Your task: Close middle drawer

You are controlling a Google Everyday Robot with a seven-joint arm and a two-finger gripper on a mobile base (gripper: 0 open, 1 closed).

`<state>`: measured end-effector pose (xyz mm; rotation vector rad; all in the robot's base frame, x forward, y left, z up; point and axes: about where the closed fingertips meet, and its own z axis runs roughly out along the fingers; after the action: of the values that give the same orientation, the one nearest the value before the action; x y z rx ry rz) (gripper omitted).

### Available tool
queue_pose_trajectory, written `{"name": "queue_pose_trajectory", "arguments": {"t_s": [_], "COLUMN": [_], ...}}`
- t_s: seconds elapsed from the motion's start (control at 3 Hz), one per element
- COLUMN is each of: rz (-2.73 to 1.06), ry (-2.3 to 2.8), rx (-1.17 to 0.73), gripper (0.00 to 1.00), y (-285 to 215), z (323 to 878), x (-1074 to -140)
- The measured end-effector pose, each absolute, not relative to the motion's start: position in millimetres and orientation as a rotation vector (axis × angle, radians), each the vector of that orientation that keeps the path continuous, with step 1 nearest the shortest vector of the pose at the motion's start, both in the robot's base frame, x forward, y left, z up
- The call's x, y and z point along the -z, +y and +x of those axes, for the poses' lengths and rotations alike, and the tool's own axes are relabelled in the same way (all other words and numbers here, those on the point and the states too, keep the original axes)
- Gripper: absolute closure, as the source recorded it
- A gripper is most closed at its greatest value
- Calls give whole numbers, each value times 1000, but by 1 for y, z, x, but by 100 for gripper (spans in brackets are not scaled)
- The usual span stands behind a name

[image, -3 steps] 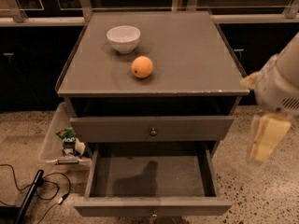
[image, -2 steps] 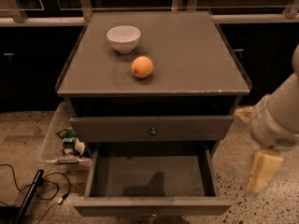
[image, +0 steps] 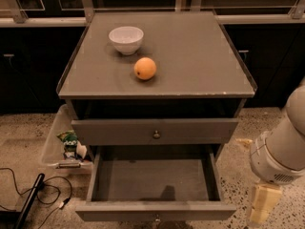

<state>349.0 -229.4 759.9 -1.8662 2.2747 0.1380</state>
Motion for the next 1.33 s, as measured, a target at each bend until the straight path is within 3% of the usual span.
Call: {"name": "queue_pose_trajectory", "arguments": {"t_s": [0.33,0.67,1.33], "rz": [-1847,-1789,-1651], "ry": [2288,2310,2178], "rx": [-204,-340,-447], "gripper": [0,19,65], "y": [-226,-220,-213], "z": [348,352,380], "x": [-728,-658,-574]}}
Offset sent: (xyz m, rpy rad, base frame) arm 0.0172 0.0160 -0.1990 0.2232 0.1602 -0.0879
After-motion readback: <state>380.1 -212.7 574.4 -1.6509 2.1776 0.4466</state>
